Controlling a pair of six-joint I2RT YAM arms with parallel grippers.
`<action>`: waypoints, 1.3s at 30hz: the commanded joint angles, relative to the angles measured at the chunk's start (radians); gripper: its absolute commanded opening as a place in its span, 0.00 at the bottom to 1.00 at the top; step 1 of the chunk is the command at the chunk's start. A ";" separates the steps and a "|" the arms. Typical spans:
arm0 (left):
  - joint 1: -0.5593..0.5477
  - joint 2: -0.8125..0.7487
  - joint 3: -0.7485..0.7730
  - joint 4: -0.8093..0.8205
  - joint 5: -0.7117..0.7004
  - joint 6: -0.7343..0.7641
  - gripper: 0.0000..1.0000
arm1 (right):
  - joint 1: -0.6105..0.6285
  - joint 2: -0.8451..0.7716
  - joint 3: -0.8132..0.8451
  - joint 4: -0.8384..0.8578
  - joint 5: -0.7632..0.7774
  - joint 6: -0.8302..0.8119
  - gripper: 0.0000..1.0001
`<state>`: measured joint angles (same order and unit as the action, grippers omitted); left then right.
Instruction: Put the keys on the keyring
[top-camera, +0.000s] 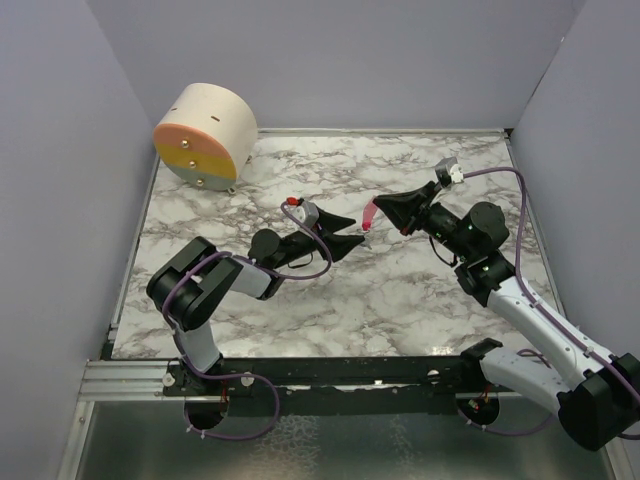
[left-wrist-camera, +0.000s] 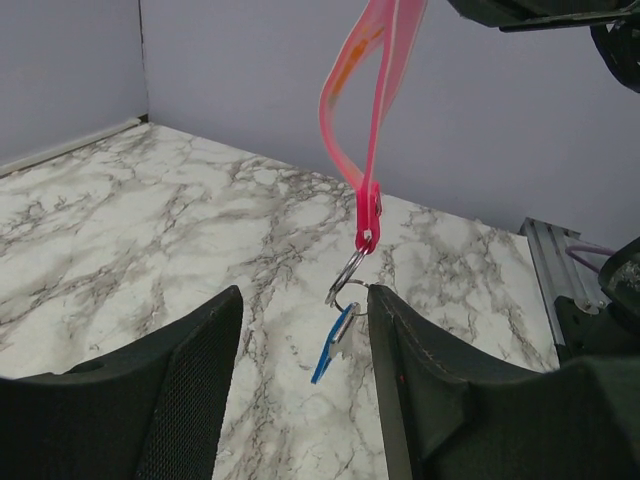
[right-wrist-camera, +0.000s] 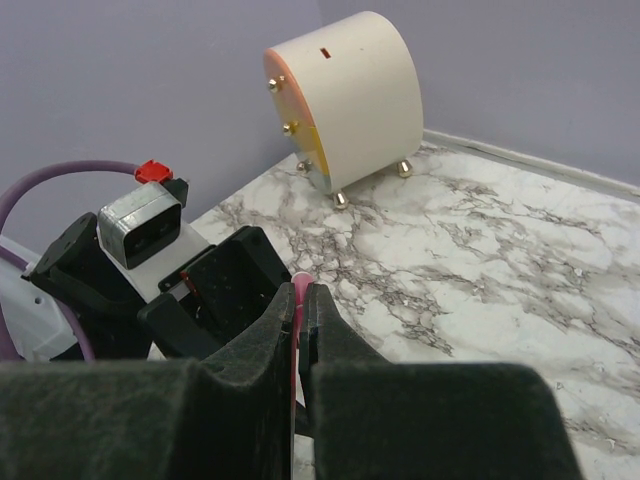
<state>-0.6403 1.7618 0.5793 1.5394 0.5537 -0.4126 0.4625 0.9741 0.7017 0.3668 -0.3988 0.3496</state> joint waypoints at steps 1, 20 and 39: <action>0.005 -0.035 0.020 0.222 0.018 0.010 0.56 | -0.003 -0.022 0.004 0.014 -0.029 -0.014 0.01; 0.008 -0.033 0.051 0.223 0.008 0.016 0.60 | -0.002 -0.043 -0.008 0.001 -0.039 -0.017 0.01; 0.010 -0.042 0.056 0.222 0.046 0.002 0.04 | -0.003 -0.054 -0.008 -0.040 0.047 -0.021 0.01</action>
<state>-0.6357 1.7508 0.6418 1.5394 0.5800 -0.4122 0.4625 0.9371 0.7017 0.3573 -0.4072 0.3412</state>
